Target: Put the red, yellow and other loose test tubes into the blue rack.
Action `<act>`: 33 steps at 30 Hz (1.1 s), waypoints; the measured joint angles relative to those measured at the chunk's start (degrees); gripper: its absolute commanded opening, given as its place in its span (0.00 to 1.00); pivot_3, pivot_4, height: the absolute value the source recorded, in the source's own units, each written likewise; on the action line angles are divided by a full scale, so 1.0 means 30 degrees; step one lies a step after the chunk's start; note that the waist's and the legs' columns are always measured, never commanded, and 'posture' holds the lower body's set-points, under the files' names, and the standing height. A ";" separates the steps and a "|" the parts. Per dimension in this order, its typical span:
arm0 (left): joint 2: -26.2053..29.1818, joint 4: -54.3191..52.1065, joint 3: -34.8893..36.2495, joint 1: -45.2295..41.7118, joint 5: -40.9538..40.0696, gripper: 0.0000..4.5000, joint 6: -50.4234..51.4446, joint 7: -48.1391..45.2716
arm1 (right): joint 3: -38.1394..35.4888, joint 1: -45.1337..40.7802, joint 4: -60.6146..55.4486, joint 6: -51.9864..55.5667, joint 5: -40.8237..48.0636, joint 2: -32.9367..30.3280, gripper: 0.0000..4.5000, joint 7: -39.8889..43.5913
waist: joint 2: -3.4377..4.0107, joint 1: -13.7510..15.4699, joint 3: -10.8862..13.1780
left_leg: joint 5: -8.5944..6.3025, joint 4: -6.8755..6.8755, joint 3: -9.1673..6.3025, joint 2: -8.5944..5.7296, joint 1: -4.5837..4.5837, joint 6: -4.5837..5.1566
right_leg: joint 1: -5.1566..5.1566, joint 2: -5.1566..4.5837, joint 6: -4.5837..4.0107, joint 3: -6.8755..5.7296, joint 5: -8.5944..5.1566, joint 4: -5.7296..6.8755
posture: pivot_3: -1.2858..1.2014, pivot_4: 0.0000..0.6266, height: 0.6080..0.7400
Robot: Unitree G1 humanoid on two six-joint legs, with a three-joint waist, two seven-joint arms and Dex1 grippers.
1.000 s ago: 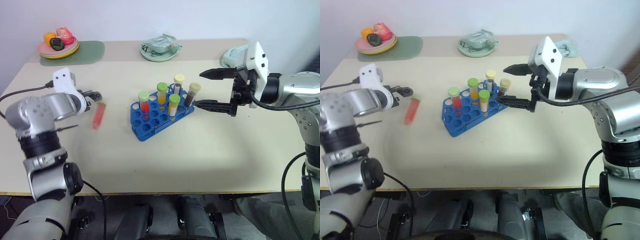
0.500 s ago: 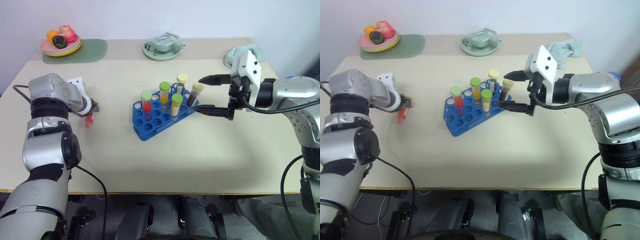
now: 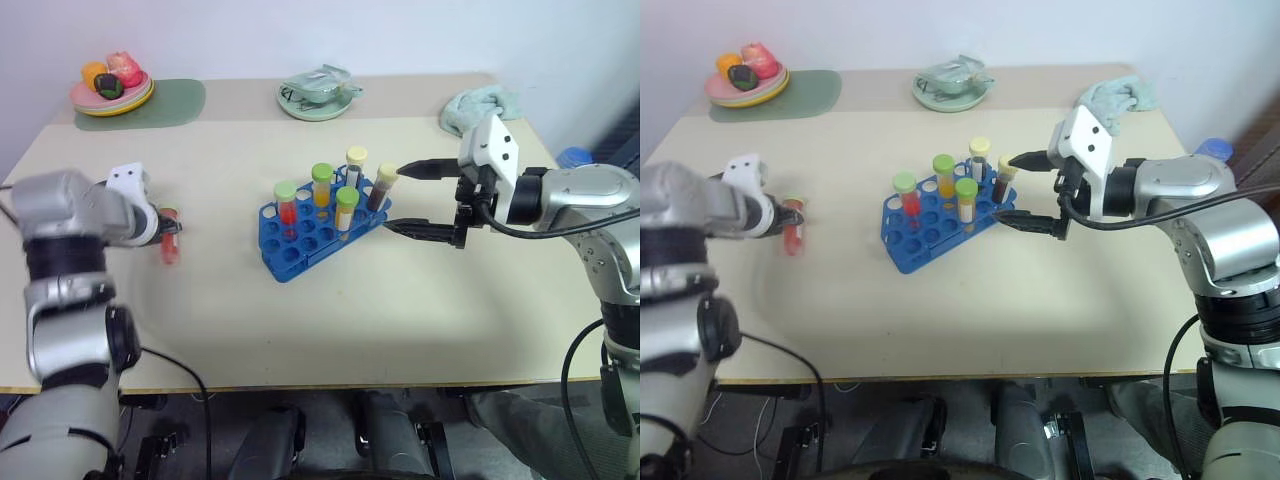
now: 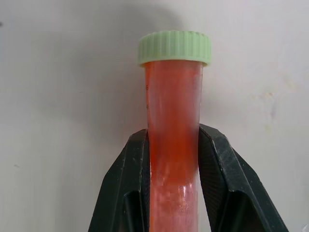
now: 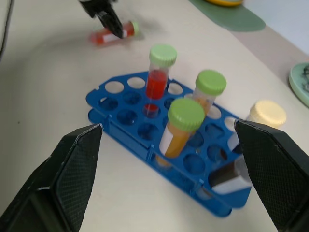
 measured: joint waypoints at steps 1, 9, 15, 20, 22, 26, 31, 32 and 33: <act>-0.0246 -0.2080 0.0905 0.1456 -0.1106 0.18 -0.0992 -0.1562 | -0.0069 0.0094 -0.0025 -0.0005 0.0004 0.0021 1.00 -0.0034 | 0.0001 0.0001 -0.0001 | 0.0002 0.0004 0.0004 0.0002 0.0002 -0.0002 | 0.0002 0.0000 -0.0001 -0.0001 0.0000 -0.0003 | 0.52 0.24 1.00; -0.2093 -1.1321 0.2520 0.8695 -0.5385 0.18 -0.9975 -0.9348 | -0.0806 0.1310 -0.0977 0.0163 0.0260 0.0899 1.00 -0.1235 | 0.0015 0.0406 -0.0013 | 0.0011 -0.0010 0.0018 0.0035 0.0141 -0.0019 | 0.0168 0.0026 -0.0056 -0.0006 0.0035 -0.0050 | 0.52 0.24 1.00; -0.3855 -1.0315 -0.0359 0.8641 -0.4409 0.18 -1.6064 -1.1764 | -0.2240 0.3829 -0.3369 0.1228 0.0818 0.1580 1.00 -0.3577 | 0.0011 0.0578 -0.0017 | -0.0005 -0.0031 0.0030 0.0041 0.0193 0.0010 | 0.0239 0.0036 -0.0056 -0.0006 0.0040 -0.0109 | 0.52 0.24 1.00; -0.5373 -0.7368 -0.2885 0.7843 -0.3357 0.18 -1.9752 -1.3429 | -0.3558 0.6425 -0.5530 0.2408 0.1407 0.2483 1.00 -0.6027 | 0.0007 0.0460 -0.0014 | -0.0005 -0.0030 0.0053 0.0056 0.0201 0.0010 | 0.0236 0.0047 -0.0053 -0.0001 0.0041 -0.0098 | 0.52 0.24 1.00; -0.5940 -0.6031 -0.3591 0.7105 -0.2861 0.18 -2.1046 -1.3770 | -0.4471 0.7811 -0.6783 0.2767 0.1582 0.2683 1.00 -0.6997 | 0.0018 0.0545 -0.0025 | -0.0005 -0.0038 0.0061 0.0071 0.0221 0.0010 | 0.0246 0.0060 -0.0053 0.0000 0.0041 -0.0095 | 0.52 0.24 1.00; -0.6957 -0.2867 -0.4430 0.6230 -0.1642 0.18 -2.3671 -1.4022 | -0.5763 1.0544 -0.8516 0.3419 0.2127 0.2791 1.00 -0.8030 | 0.0010 0.0525 -0.0024 | -0.0008 -0.0035 0.0072 0.0071 0.0220 0.0017 | 0.0257 0.0062 -0.0051 0.0003 0.0042 -0.0105 | 0.52 0.24 1.00; -0.7657 -0.0104 -0.5186 0.5367 -0.0675 0.18 -2.5940 -1.4538 | -0.7183 1.2926 -1.0031 0.3652 0.2806 0.2751 1.00 -0.8448 | 0.0009 0.0523 -0.0026 | -0.0008 -0.0035 0.0084 0.0082 0.0232 0.0018 | 0.0261 0.0074 -0.0049 0.0007 0.0043 -0.0098 | 0.52 0.24 1.00; -0.7696 0.0310 -0.5289 0.5264 -0.0606 0.18 -2.6219 -1.4655 | -0.7317 1.3184 -1.0219 0.3664 0.2882 0.2751 1.00 -0.8509 | 0.0009 0.0508 -0.0026 | -0.0009 -0.0034 0.0088 0.0081 0.0232 0.0019 | 0.0261 0.0074 -0.0046 0.0008 0.0045 -0.0098 | 0.52 0.24 1.00; -0.7794 0.0760 -0.5303 0.5145 -0.0536 0.18 -2.6445 -1.4795 | -0.7370 1.3328 -1.0378 0.3717 0.2995 0.2751 1.00 -0.8659 | 0.0009 0.0476 -0.0025 | -0.0009 -0.0032 0.0101 0.0082 0.0235 0.0020 | 0.0262 0.0074 -0.0042 0.0015 0.0048 -0.0098 | 0.52 0.24 1.00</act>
